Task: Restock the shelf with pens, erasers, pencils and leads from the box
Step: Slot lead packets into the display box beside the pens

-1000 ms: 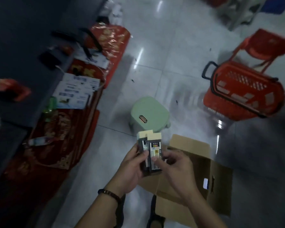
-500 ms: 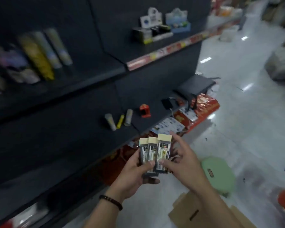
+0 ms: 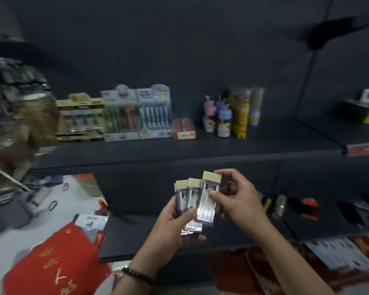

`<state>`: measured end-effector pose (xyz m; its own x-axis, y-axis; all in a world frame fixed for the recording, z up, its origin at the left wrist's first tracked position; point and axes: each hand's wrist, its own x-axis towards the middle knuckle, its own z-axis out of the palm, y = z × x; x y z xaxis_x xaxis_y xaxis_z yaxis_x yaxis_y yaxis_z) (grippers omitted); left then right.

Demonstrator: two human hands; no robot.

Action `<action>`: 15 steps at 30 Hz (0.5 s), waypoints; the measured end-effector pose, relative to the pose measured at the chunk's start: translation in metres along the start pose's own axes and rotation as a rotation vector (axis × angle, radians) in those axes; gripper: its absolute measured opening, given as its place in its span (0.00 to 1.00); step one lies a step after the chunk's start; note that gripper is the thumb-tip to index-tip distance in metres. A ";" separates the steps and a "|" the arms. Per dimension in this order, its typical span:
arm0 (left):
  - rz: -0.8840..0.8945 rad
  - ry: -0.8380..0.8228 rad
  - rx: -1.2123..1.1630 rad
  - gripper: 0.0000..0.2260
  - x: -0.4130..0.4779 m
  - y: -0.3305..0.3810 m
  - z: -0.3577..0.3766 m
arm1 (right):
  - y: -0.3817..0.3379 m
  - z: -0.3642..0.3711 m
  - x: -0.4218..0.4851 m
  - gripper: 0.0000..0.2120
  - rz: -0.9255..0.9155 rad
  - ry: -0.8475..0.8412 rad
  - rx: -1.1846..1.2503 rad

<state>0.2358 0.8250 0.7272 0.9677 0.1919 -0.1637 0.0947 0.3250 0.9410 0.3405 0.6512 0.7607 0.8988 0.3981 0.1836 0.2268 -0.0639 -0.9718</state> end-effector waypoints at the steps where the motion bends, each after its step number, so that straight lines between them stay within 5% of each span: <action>1: 0.019 0.034 -0.020 0.13 0.001 0.010 -0.017 | -0.008 0.018 0.015 0.19 -0.008 -0.020 -0.003; 15: 0.290 0.519 -0.062 0.14 0.049 0.123 -0.186 | -0.102 0.212 0.228 0.07 -0.292 -0.472 -0.031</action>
<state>0.2510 1.0464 0.7798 0.7097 0.7034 -0.0409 -0.1852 0.2423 0.9524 0.4425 0.9421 0.8708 0.5329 0.7698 0.3512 0.4586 0.0861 -0.8845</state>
